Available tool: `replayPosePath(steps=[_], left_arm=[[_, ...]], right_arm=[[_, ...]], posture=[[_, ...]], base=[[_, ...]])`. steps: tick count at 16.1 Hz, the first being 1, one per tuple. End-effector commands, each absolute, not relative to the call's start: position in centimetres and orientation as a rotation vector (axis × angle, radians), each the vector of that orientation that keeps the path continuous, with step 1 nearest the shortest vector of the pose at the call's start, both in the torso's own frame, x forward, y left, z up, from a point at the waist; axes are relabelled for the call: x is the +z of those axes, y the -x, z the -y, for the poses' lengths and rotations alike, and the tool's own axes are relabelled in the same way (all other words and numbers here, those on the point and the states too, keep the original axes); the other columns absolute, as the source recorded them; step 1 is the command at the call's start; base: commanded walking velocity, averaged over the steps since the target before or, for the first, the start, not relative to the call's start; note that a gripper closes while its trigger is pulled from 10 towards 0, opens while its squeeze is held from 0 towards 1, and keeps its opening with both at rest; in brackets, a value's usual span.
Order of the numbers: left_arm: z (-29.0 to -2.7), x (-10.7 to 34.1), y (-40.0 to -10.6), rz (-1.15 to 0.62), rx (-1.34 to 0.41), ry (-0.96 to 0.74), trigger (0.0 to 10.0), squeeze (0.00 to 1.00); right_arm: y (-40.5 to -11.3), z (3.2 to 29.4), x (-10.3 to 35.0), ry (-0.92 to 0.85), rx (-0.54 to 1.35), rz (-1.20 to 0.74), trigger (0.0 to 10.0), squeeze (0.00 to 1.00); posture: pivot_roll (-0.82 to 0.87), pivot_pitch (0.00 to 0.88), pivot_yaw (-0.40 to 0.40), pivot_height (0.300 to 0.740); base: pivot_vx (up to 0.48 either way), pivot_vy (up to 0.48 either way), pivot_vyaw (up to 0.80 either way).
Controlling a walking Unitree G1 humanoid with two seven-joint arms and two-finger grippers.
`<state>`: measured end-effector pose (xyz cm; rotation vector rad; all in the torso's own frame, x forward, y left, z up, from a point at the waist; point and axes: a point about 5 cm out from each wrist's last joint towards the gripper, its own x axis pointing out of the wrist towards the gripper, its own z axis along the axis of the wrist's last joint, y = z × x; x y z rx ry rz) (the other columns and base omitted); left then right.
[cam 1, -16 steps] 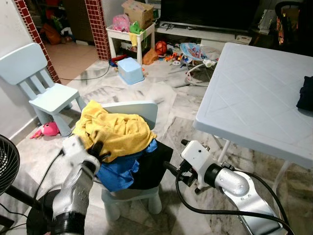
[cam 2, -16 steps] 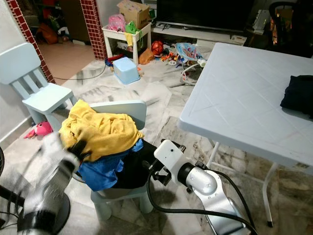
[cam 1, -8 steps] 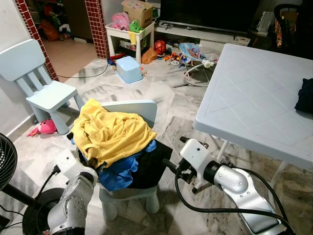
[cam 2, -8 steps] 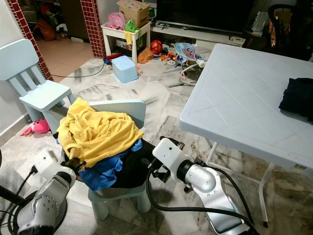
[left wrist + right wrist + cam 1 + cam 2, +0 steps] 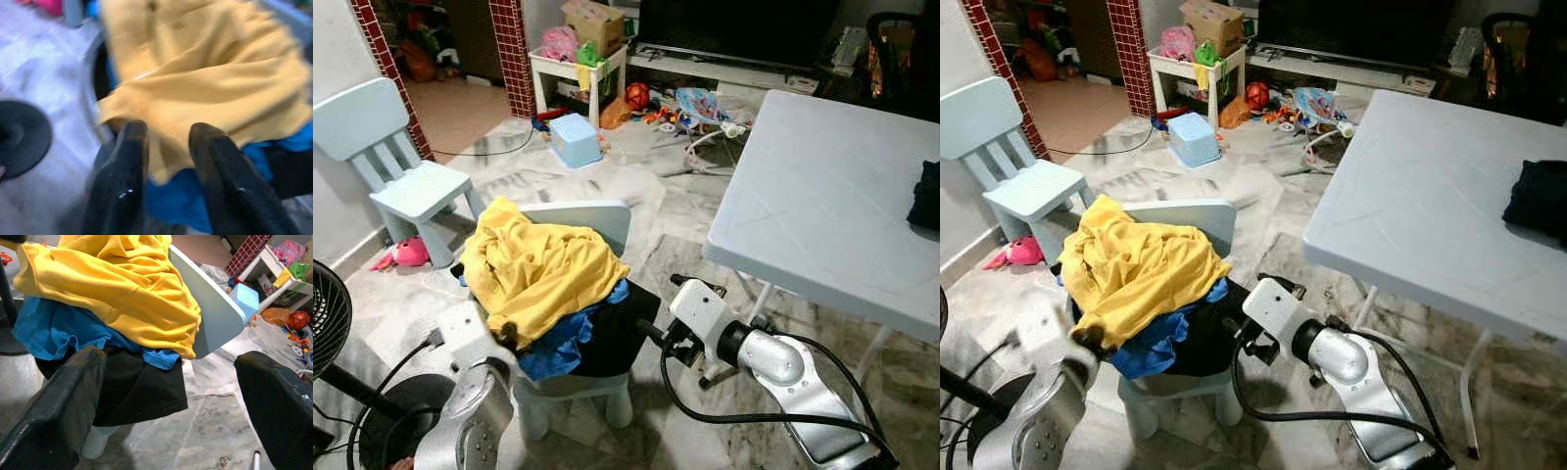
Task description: Hang hanger
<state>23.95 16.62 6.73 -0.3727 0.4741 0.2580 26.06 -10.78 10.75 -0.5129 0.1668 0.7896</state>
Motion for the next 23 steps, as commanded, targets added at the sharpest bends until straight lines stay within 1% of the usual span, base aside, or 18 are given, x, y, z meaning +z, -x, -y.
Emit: replayPosePath(steps=[1, 3, 5, 6, 8, 10, 11, 12, 13, 14, 15, 17, 18, 19, 21, 22, 23], left_arm=[[-15.8, 7.0, -23.9, -0.486, 0.209, 0.334, 10.0, 1.00], [-15.8, 7.1, -24.0, -0.483, 0.179, 0.306, 10.0, 1.00], [-15.6, 8.0, -24.7, -0.428, 0.134, 0.275, 10.0, 1.00], [-15.7, 8.7, -25.6, -0.378, 0.131, 0.300, 10.0, 1.00], [-16.3, 8.7, -26.6, -0.362, 0.168, 0.315, 10.0, 1.00], [-16.6, 8.0, -27.8, -0.391, 0.247, 0.431, 10.0, 1.00], [-16.4, 7.9, -28.4, -0.389, 0.278, 0.525, 10.0, 1.00], [-15.6, 8.2, -29.4, -0.360, 0.313, 0.734, 10.0, 1.00], [-14.7, 8.3, -30.0, -0.353, 0.317, 0.865, 10.0, 0.73], [-14.0, 8.1, -30.0, -0.374, 0.304, 0.910, 10.0, 0.42], [-13.0, 7.8, -30.0, -0.400, 0.286, 0.950, 10.0, 0.00], [-11.8, 6.8, -29.2, -0.468, 0.269, 0.939, 10.0, 0.00], [-11.4, 5.7, -28.4, -0.552, 0.264, 0.910, 10.0, 0.00], [-11.5, 5.3, -28.2, -0.572, 0.275, 0.908, 10.0, 0.00], [-11.8, 5.2, -27.2, -0.618, 0.250, 0.827, 10.0, 0.00], [-12.5, 6.0, -27.2, -0.557, 0.277, 0.883, 10.0, 0.00], [-12.6, 6.4, -27.2, -0.534, 0.281, 0.948, 10.0, 0.00]], right_arm=[[-26.3, 10.8, 10.9, 0.529, 0.800, -0.162, 10.0, 0.00], [-26.4, 10.8, 10.9, 0.531, 0.798, -0.159, 10.0, 0.00], [-26.5, 10.9, 10.9, 0.534, 0.795, -0.156, 10.0, 0.00], [-26.5, 10.8, 10.8, 0.535, 0.795, -0.156, 10.0, 0.00], [-26.4, 10.6, 10.7, 0.536, 0.799, -0.152, 10.0, 0.00], [-26.4, 10.4, 10.7, 0.540, 0.805, -0.145, 10.0, 0.00], [-26.4, 10.4, 10.7, 0.542, 0.805, -0.143, 10.0, 0.00], [-26.4, 10.5, 10.7, 0.547, 0.802, -0.142, 10.0, 0.00], [-26.4, 10.6, 10.8, 0.552, 0.798, -0.140, 10.0, 0.00], [-26.5, 10.6, 10.8, 0.554, 0.794, -0.140, 10.0, 0.00], [-26.5, 10.8, 10.8, 0.557, 0.789, -0.138, 10.0, 0.00], [-26.3, 10.8, 10.7, 0.558, 0.785, -0.139, 10.0, 0.00], [-26.3, 10.7, 10.7, 0.557, 0.785, -0.139, 10.0, 0.00], [-26.3, 10.7, 10.7, 0.556, 0.786, -0.138, 10.0, 0.00], [-26.3, 10.7, 10.7, 0.559, 0.786, -0.135, 10.0, 0.00], [-26.5, 10.8, 10.7, 0.561, 0.782, -0.137, 10.0, 0.00], [-26.5, 10.9, 10.7, 0.563, 0.781, -0.138, 10.0, 0.00]], posture=[[-0.12, 0.000, -0.036, 0.740], [-0.12, 0.000, -0.036, 0.740], [-0.12, 0.000, -0.035, 0.740], [-0.12, 0.000, -0.035, 0.740], [-0.12, 0.000, -0.036, 0.740], [-0.12, 0.000, -0.038, 0.740], [-0.12, 0.000, -0.038, 0.740], [-0.13, 0.000, -0.037, 0.740], [-0.14, 0.000, -0.032, 0.740], [-0.14, 0.000, -0.032, 0.740], [-0.15, 0.000, -0.027, 0.740], [-0.15, 0.000, -0.022, 0.740], [-0.15, 0.000, -0.019, 0.740], [-0.15, 0.000, -0.019, 0.740], [-0.15, 0.000, -0.019, 0.740], [-0.15, 0.000, -0.019, 0.740], [-0.13, 0.000, -0.023, 0.740]], base=[[0.000, 0.000, 0.00], [0.000, 0.000, 0.00], [0.000, 0.000, 0.00], [0.000, 0.000, 0.00], [0.000, 0.000, 0.00], [0.000, 0.000, 0.00], [0.000, 0.000, 0.00], [0.000, 0.000, 0.00], [0.000, 0.000, 0.00], [0.000, 0.000, 0.00], [0.000, 0.000, 0.00], [0.000, 0.000, 0.00], [0.000, 0.000, 0.00], [0.000, 0.000, 0.00], [0.000, 0.000, 0.00], [0.000, 0.000, 0.00], [0.000, 0.000, 0.00]])
